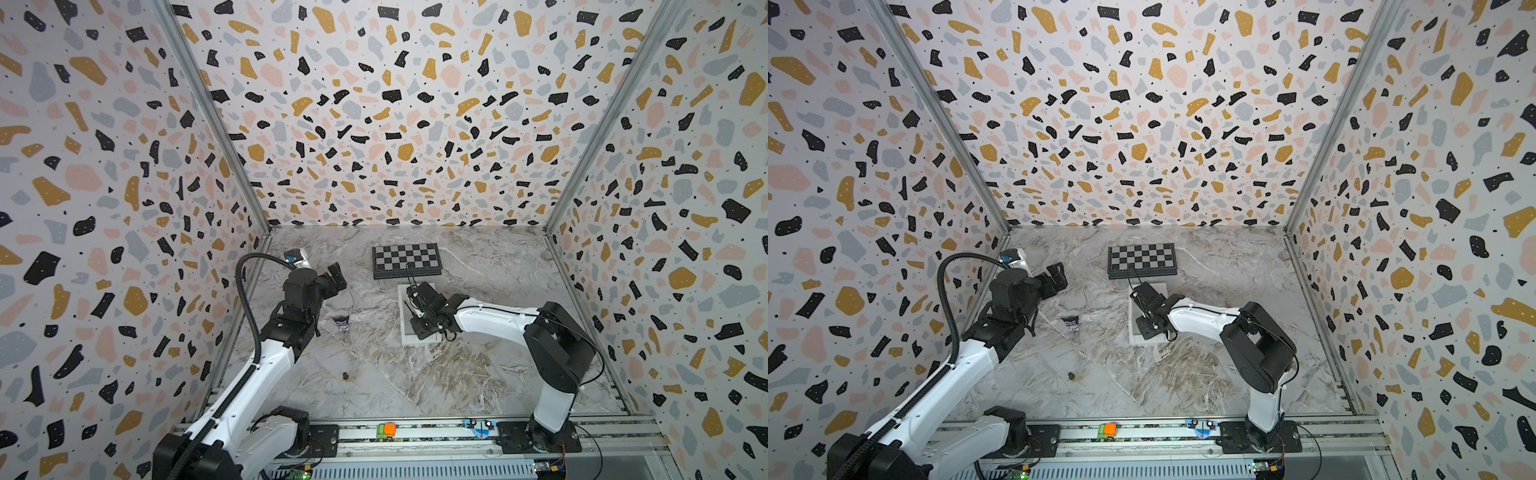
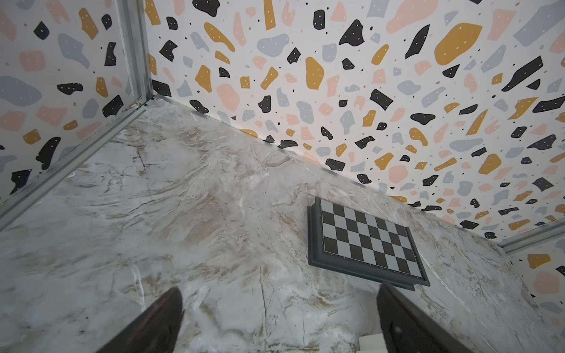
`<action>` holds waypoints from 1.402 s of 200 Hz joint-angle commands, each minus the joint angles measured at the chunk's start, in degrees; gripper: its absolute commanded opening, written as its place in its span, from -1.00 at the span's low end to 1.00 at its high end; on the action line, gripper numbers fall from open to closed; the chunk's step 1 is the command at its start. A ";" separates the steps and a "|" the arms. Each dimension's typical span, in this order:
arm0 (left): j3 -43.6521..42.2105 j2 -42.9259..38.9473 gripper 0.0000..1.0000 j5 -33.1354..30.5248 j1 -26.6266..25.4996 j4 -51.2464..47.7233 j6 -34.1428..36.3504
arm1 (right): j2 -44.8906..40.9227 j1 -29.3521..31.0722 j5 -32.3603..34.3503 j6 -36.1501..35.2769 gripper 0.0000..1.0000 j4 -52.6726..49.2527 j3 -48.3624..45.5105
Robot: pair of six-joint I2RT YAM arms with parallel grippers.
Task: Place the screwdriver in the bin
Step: 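Lift the screwdriver with the right gripper and carry it over the white bin, then lower the screwdriver into the white bin and open the right gripper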
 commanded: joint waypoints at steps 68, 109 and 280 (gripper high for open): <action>-1.18 -0.25 1.00 -0.75 0.36 1.71 -0.47 | 2.67 -0.06 1.20 0.90 -0.60 -1.34 5.09; -1.50 -0.78 1.00 -1.07 0.44 1.58 -0.36 | 3.54 -0.04 1.62 1.12 -0.57 -2.25 6.03; -1.63 -0.91 1.00 -1.02 0.71 1.56 -0.44 | 1.18 0.04 2.01 1.10 -0.43 -3.20 7.87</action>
